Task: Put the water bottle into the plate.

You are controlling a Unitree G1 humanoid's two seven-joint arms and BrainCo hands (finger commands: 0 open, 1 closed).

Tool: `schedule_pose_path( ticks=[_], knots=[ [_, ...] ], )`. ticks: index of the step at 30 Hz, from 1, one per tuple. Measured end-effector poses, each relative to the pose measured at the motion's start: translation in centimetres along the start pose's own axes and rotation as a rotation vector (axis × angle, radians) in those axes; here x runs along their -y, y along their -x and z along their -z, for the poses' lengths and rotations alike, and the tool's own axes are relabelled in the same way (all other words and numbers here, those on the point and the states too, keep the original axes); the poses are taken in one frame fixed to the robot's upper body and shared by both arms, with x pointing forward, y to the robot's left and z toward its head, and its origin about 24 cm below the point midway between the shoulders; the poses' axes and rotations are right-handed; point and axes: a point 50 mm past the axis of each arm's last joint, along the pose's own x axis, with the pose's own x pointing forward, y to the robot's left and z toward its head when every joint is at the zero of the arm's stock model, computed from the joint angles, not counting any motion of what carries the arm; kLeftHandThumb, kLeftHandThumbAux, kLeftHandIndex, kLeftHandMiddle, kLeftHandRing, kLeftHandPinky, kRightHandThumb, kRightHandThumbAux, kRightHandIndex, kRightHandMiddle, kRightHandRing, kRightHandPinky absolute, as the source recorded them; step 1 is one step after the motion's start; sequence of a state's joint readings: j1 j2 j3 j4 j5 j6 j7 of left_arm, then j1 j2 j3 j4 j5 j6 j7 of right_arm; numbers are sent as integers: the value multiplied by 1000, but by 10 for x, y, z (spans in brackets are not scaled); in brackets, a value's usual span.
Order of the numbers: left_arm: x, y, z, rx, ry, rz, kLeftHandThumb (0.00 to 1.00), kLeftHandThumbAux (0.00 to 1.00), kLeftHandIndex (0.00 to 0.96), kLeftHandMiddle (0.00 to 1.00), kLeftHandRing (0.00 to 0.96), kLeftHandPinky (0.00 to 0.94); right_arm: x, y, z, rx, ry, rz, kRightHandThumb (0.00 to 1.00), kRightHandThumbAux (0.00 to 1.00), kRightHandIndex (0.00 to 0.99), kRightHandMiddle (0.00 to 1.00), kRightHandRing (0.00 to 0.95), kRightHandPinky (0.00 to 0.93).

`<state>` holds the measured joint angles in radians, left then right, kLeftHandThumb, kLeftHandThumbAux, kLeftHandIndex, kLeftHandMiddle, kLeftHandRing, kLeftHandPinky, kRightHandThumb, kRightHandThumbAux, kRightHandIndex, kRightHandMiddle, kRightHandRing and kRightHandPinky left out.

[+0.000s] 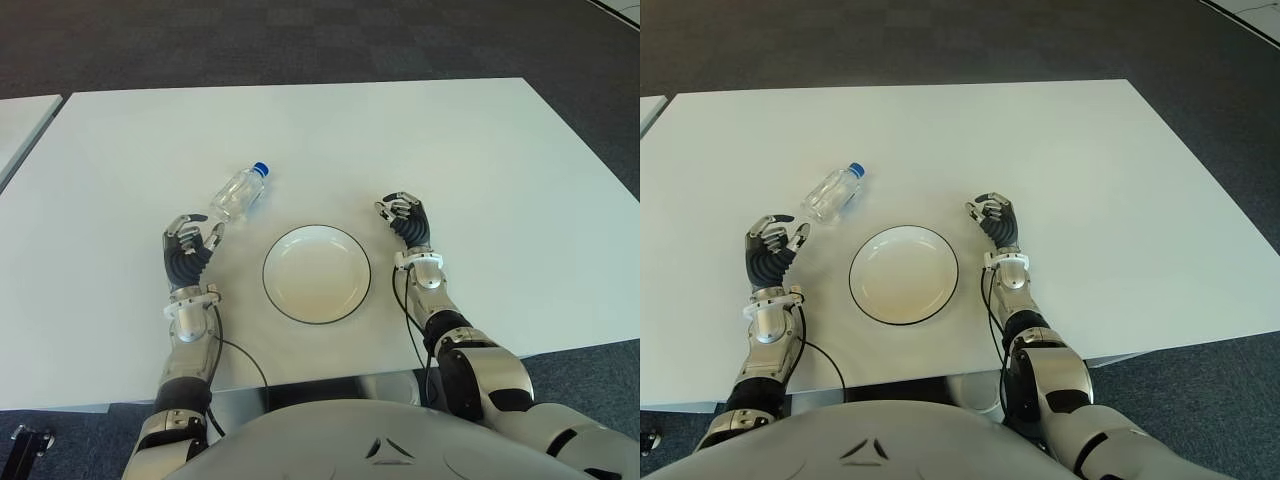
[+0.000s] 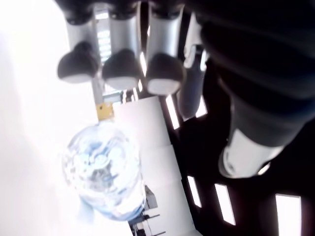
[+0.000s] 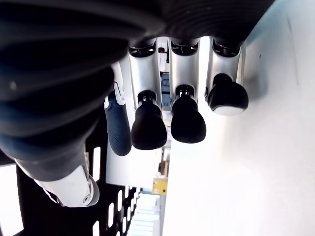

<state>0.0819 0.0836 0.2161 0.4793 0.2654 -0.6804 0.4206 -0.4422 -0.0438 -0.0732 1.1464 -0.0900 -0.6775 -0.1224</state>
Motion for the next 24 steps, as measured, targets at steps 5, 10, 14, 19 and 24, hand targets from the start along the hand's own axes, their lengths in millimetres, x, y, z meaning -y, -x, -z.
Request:
schedule_pose_path(
  ticks=[5,10,14,19,24],
  knots=[
    [-1,1,-11,76,-140,-49,743,700,442,900,889,850,0,0,0,-4,-1,-3,736,712,440,878,866,871],
    [2,-3,-21,143,-268,-71,744,699,442,903,891,859,-1,0,1,-8,0,-5,736,712,440,880,869,874],
    [0,-9,-30,201,-344,-94,746,699,443,901,895,865,-1,0,0,-6,0,-6,737,712,440,882,871,876],
    [1,-17,-40,266,-413,-127,748,698,443,899,892,873,-2,0,0,-5,1,-7,737,712,440,883,870,874],
    [3,-28,-48,305,-494,-142,749,697,443,893,889,872,-2,0,0,-5,1,-6,736,712,440,882,869,873]
  ],
)
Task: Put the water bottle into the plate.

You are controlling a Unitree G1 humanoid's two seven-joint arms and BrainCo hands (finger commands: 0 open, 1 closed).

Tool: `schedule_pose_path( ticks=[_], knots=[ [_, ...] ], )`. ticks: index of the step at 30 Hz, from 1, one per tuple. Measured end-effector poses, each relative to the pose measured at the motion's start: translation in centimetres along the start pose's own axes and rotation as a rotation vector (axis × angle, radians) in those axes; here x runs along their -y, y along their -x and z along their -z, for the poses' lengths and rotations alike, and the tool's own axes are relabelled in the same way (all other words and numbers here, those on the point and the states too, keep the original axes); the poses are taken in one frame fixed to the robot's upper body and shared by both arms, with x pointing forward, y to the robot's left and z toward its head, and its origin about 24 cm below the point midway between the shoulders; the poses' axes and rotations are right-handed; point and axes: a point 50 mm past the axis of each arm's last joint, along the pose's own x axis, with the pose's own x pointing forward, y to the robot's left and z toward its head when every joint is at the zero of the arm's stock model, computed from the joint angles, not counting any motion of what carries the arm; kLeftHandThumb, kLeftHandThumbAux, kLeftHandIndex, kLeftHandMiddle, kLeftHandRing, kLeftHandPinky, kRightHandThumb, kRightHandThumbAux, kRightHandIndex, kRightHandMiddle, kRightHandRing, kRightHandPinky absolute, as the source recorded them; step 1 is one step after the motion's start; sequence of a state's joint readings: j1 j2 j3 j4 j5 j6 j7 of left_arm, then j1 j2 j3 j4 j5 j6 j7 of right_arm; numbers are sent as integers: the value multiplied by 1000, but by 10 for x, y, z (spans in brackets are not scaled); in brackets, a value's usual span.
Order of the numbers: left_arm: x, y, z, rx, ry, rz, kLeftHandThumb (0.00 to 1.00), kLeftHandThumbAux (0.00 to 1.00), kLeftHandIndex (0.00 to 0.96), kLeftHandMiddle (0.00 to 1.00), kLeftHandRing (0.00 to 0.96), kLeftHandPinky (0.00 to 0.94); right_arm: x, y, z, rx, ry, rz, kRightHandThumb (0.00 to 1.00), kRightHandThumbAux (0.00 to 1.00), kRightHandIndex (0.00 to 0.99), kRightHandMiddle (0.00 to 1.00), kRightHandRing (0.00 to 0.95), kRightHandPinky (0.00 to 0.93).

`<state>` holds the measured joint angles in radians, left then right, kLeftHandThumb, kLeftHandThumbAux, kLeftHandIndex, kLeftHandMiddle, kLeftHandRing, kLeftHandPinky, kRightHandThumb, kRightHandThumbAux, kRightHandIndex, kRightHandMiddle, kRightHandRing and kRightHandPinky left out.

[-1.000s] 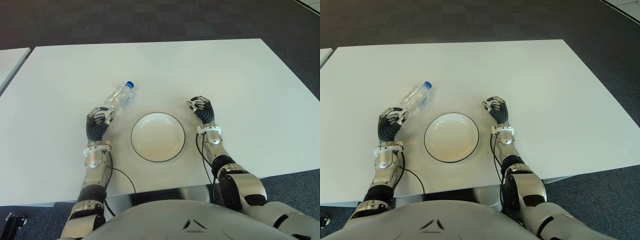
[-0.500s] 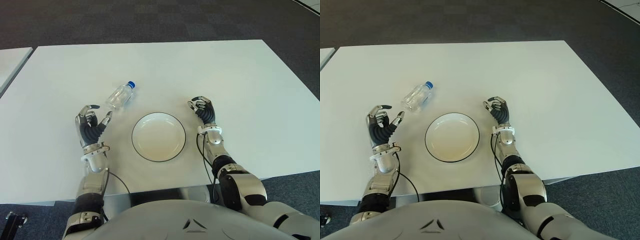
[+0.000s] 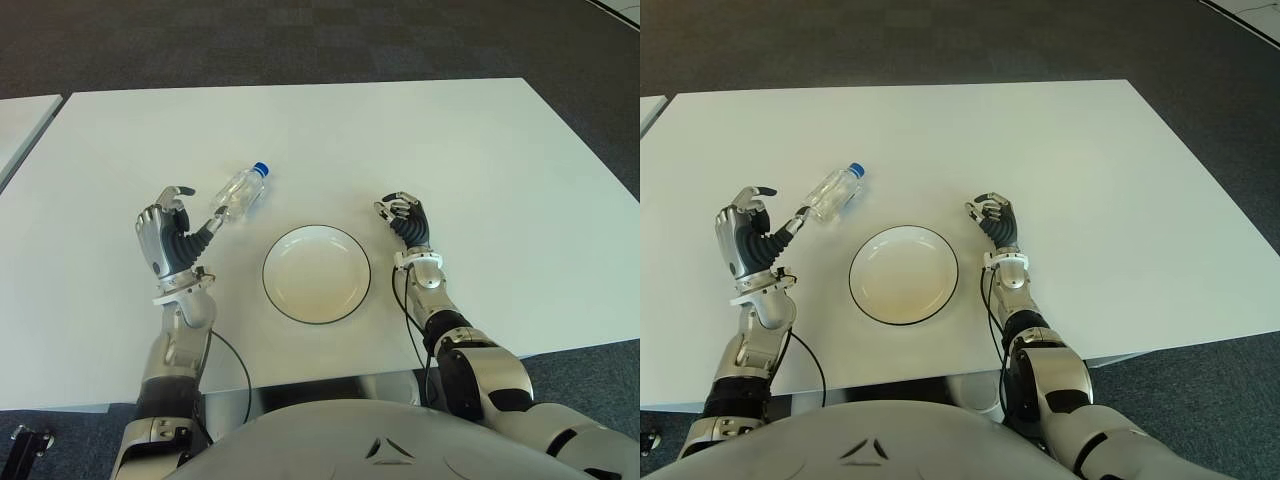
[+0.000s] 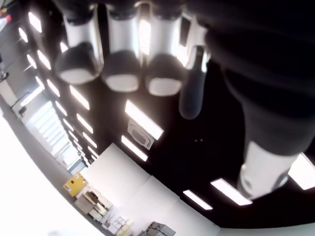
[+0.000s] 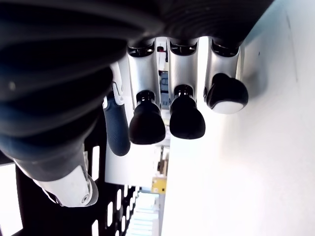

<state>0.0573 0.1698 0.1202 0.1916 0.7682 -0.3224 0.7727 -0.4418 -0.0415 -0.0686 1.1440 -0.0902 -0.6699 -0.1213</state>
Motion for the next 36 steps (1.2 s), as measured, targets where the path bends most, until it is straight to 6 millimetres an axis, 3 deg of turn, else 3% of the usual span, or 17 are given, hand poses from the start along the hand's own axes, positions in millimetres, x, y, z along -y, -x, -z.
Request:
schedule_pose_path(
  ticks=[4,10,12,13,14,15,16,18,24,36],
  knots=[
    [3,-14,-5,26,-62,-16,746,696,444,876,867,848,0,0,0,-1,0,0,737,712,440,881,869,873],
    [11,-37,-9,9,-183,5,725,686,435,772,767,726,-1,0,0,-1,-2,1,736,712,440,883,870,875],
    [15,-43,-9,-5,-211,33,675,496,310,515,521,535,-1,0,0,0,-2,1,736,712,440,883,871,876],
    [18,-46,-8,-17,-224,62,666,469,281,462,469,495,-1,0,0,0,-2,2,736,712,440,883,871,876],
    [22,-50,-8,-33,-240,108,645,429,194,335,339,383,-1,0,0,0,-2,2,736,712,440,884,871,877],
    [25,-52,-7,-46,-248,138,637,415,163,289,293,343,-1,0,0,0,-3,2,736,712,440,884,872,877],
    [27,-54,-6,-59,-262,181,620,389,104,185,188,237,-2,0,-1,1,-4,1,736,712,440,884,872,877],
    [31,-56,-5,-76,-274,247,596,339,42,75,77,108,-2,-1,-1,2,-6,1,736,712,440,886,874,879],
    [45,-62,-3,-74,-314,400,555,233,4,7,8,11,-2,-1,-1,2,-7,7,737,712,440,887,877,880],
    [72,-82,16,-56,-428,537,470,103,0,0,0,0,0,-1,-1,5,-3,21,737,712,440,885,876,879]
  ],
)
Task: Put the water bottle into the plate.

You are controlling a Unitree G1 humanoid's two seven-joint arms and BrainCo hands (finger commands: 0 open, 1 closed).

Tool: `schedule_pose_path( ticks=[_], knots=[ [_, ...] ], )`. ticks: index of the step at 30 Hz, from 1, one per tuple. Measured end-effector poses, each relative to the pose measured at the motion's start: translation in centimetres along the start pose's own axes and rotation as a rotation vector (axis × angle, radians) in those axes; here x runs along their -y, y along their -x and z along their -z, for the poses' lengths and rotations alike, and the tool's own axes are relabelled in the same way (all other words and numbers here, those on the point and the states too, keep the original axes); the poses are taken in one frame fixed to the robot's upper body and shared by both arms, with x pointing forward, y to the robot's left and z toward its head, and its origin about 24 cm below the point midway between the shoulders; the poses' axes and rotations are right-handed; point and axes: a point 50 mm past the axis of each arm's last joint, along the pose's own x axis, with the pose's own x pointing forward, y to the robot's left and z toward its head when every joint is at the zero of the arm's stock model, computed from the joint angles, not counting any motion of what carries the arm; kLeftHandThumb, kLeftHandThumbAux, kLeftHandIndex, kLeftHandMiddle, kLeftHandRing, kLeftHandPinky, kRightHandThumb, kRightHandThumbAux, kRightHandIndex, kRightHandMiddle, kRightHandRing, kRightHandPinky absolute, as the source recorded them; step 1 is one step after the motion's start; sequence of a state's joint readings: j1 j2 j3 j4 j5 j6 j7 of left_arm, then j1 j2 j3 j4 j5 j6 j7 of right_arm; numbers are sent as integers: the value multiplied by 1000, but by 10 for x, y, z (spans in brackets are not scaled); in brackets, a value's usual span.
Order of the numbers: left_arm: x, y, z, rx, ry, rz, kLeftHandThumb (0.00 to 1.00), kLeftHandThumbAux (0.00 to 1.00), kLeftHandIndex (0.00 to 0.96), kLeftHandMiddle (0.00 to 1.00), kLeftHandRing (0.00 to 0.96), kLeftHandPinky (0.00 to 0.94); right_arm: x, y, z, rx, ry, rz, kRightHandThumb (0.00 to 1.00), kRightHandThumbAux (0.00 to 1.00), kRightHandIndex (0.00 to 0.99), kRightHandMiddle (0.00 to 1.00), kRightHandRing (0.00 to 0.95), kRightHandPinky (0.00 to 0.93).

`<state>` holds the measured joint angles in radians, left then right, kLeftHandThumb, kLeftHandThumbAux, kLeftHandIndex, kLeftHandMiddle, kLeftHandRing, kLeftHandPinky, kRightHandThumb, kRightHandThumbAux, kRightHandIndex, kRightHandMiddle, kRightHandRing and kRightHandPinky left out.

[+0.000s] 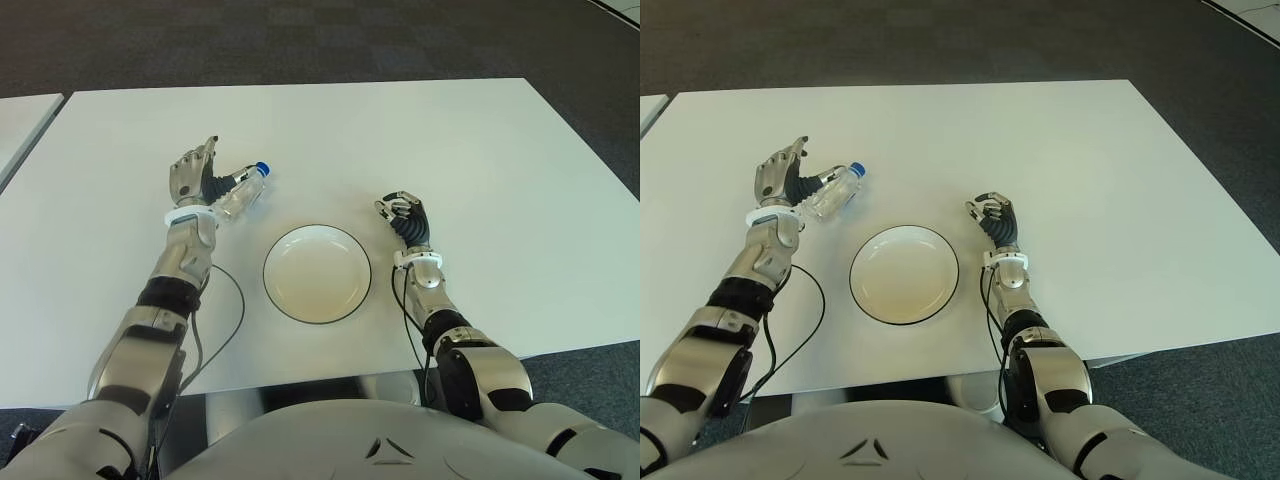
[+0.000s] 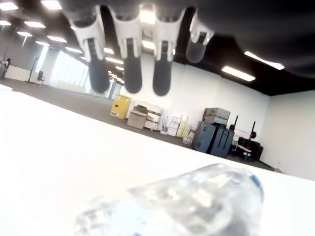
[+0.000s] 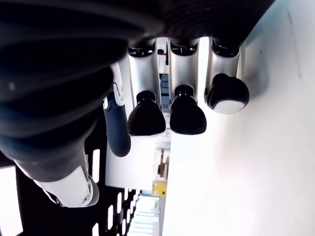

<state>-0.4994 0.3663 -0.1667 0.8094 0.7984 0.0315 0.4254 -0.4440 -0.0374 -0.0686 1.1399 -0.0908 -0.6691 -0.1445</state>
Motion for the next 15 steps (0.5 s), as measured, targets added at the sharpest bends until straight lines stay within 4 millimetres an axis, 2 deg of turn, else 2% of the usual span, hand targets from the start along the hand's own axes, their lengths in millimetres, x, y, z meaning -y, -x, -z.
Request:
schedule_pose_path(
  ticks=[7,15],
  knots=[
    [10,-5,2,28,-43,37,429,78,0,0,0,0,-1,0,0,1,-4,0,736,712,440,882,871,875],
    [16,-5,0,52,-46,76,444,78,0,0,0,0,-1,0,0,-1,-3,-1,735,712,440,878,867,873]
  ],
)
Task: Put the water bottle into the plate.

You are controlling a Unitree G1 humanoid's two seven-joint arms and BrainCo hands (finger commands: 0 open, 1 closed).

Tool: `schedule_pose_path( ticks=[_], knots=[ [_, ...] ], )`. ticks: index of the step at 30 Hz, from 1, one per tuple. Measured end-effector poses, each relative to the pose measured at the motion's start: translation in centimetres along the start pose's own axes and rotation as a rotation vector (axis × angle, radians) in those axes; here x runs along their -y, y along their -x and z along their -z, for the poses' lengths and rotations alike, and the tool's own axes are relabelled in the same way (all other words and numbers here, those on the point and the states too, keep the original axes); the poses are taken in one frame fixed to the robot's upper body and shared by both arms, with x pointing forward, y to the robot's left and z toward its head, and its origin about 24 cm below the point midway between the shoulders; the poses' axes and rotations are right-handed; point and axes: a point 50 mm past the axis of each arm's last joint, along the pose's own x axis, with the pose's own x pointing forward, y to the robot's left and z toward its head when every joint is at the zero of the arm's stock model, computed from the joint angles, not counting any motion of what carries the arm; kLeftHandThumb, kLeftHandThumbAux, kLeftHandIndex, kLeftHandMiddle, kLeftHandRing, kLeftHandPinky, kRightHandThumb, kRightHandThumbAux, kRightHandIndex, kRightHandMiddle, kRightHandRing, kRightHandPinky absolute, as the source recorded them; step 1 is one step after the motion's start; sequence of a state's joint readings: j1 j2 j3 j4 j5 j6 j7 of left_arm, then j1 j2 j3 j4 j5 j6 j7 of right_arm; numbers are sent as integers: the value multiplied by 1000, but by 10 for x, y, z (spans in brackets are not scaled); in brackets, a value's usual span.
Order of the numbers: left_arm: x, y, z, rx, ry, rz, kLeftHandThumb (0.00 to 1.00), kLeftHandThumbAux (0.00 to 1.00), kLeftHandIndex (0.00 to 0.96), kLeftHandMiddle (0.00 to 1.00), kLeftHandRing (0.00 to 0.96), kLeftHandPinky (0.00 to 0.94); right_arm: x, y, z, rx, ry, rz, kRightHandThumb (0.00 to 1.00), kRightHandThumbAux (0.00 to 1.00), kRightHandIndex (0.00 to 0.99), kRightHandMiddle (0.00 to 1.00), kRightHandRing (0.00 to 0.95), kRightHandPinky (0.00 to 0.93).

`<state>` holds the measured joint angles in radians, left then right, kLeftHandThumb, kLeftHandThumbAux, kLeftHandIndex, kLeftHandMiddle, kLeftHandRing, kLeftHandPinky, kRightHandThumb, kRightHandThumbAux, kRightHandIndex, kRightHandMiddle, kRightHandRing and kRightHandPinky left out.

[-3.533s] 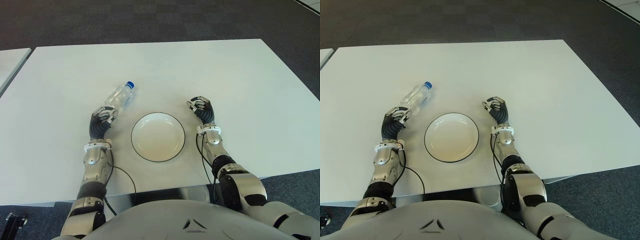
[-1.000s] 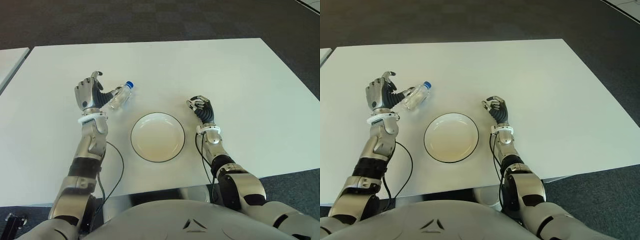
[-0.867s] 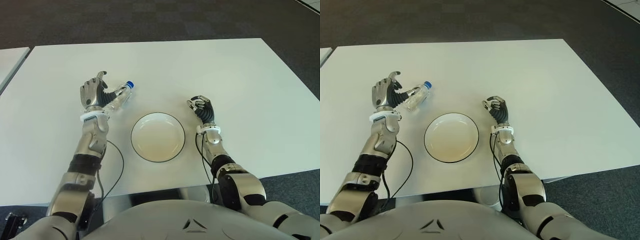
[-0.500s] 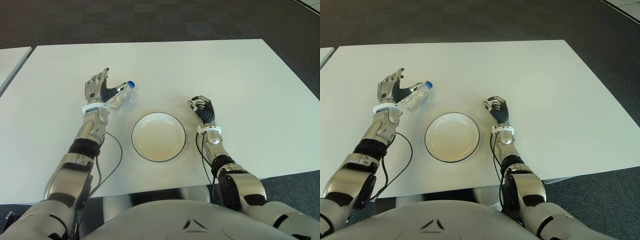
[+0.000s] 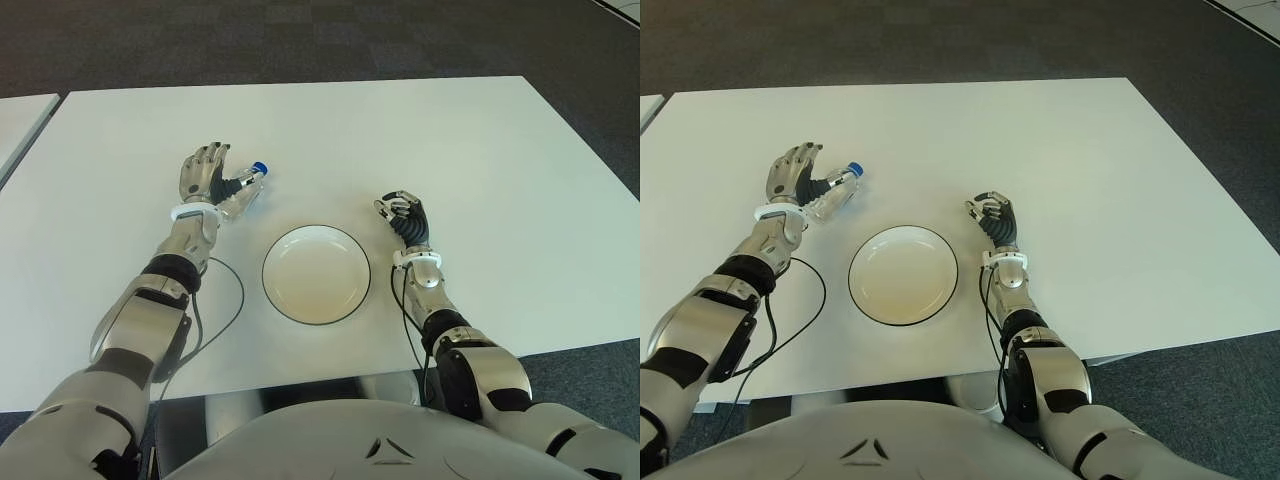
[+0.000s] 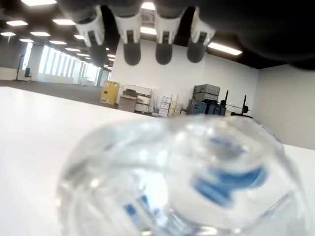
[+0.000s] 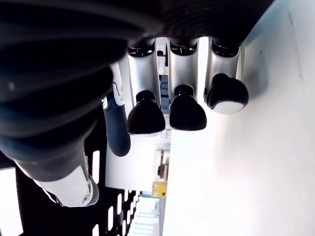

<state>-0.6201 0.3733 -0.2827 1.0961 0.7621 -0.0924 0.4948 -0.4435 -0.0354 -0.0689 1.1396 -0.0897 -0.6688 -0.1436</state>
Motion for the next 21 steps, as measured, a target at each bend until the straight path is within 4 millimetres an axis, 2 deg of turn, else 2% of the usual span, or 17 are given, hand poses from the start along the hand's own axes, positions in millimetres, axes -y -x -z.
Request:
schedule_pose_path(
  ticks=[15,21],
  knots=[
    [17,1,-4,-47,14,196,505,90,0,0,0,0,1,0,0,-3,7,5,736,712,440,882,873,883],
    [18,-1,-6,-51,-9,236,515,109,0,0,0,0,1,0,0,-3,7,16,738,712,440,882,874,876]
  ],
)
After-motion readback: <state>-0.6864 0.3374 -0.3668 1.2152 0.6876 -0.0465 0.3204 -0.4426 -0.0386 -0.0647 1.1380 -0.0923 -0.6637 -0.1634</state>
